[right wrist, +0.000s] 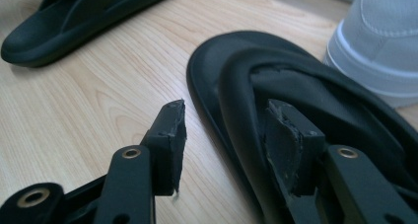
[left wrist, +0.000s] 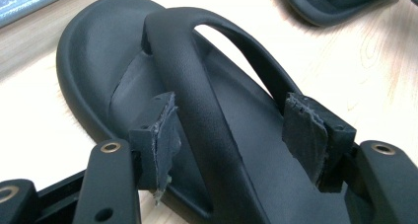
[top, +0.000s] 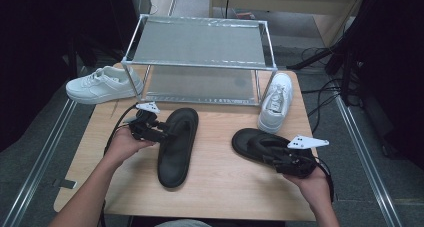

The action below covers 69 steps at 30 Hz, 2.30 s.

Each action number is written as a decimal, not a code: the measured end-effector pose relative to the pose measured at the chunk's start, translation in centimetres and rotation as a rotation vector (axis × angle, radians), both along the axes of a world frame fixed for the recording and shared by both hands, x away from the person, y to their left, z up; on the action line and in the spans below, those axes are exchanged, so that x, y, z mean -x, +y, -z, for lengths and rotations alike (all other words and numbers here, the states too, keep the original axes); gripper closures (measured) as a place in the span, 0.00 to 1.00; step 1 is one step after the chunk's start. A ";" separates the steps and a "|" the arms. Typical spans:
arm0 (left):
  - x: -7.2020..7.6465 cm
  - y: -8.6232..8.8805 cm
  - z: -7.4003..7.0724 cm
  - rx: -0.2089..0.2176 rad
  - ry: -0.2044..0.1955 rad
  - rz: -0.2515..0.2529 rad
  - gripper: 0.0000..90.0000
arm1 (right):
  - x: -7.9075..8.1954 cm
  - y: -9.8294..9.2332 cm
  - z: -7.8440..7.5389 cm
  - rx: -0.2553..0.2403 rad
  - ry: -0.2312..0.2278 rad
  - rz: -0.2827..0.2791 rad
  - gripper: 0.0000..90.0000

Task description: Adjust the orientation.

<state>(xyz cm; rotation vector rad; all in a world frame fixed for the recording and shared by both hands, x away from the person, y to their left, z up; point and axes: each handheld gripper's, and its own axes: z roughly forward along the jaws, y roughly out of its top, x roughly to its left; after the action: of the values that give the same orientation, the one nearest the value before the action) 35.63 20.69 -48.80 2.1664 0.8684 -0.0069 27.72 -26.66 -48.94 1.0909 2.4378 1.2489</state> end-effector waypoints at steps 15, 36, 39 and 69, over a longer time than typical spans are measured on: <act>-0.1 0.0 -0.1 0.003 -0.014 0.005 0.43 | -1.5 0.5 1.3 0.032 0.020 0.000 0.81; 0.2 0.2 -0.1 0.002 -0.017 0.005 0.44 | -1.5 1.9 0.1 -0.032 0.059 -0.008 0.89; 0.3 0.3 -0.1 0.004 -0.015 0.001 0.44 | -1.4 3.1 -0.3 -0.027 0.053 -0.016 0.89; 3.1 2.7 0.1 0.013 -0.031 -0.060 0.44 | -5.2 12.1 -0.6 0.024 0.063 0.021 0.88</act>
<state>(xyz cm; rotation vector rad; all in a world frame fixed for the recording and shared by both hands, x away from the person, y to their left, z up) 32.52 23.38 -48.92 2.1222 0.9131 0.0502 32.90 -14.55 -48.37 1.1631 2.4735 1.1937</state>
